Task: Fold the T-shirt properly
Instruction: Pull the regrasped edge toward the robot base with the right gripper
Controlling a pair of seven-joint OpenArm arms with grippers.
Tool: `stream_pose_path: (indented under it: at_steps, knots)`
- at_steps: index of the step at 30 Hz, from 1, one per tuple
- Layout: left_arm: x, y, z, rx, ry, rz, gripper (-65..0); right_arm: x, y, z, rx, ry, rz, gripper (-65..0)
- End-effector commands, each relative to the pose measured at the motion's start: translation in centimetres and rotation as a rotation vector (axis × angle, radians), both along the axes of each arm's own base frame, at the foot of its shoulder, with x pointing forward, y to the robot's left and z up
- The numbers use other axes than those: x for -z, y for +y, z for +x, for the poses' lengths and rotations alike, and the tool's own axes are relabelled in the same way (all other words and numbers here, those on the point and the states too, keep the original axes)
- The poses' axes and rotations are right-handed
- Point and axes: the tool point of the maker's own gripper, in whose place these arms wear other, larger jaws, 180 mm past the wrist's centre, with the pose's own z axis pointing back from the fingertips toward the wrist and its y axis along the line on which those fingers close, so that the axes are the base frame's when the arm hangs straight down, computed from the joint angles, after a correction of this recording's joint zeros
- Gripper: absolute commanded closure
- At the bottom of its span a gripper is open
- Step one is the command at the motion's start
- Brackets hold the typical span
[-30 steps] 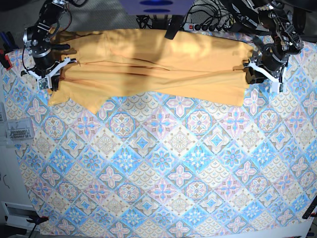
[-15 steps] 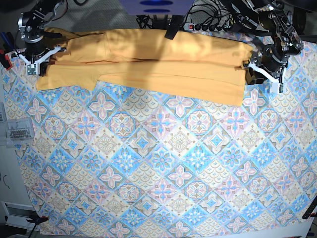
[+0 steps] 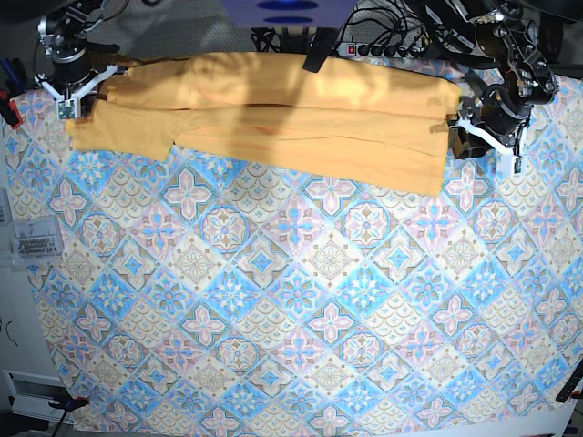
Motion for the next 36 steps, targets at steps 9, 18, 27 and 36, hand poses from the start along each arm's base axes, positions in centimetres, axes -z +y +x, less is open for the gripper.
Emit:
stream_pose_path:
  at_steps: [9,18,27,36]
  knots:
    - [-1.1,0.5,0.8,0.001,-0.044,0.012,-19.1,0.2,0.2,0.9,0.001,-0.025,0.006,-26.4]
    - [-1.1,0.5,0.7,0.001,-0.044,0.011,-19.1,4.8,5.6,1.4,-0.135,0.081,0.124,-25.7]
    - [-1.0,0.5,0.7,0.0,-0.042,0.011,-19.1,8.8,8.1,3.3,-0.198,0.176,0.171,-15.0]
    - [-1.1,0.6,0.6,-0.003,-0.043,0.012,-19.1,8.7,7.5,2.3,-0.188,0.183,0.161,-13.3]
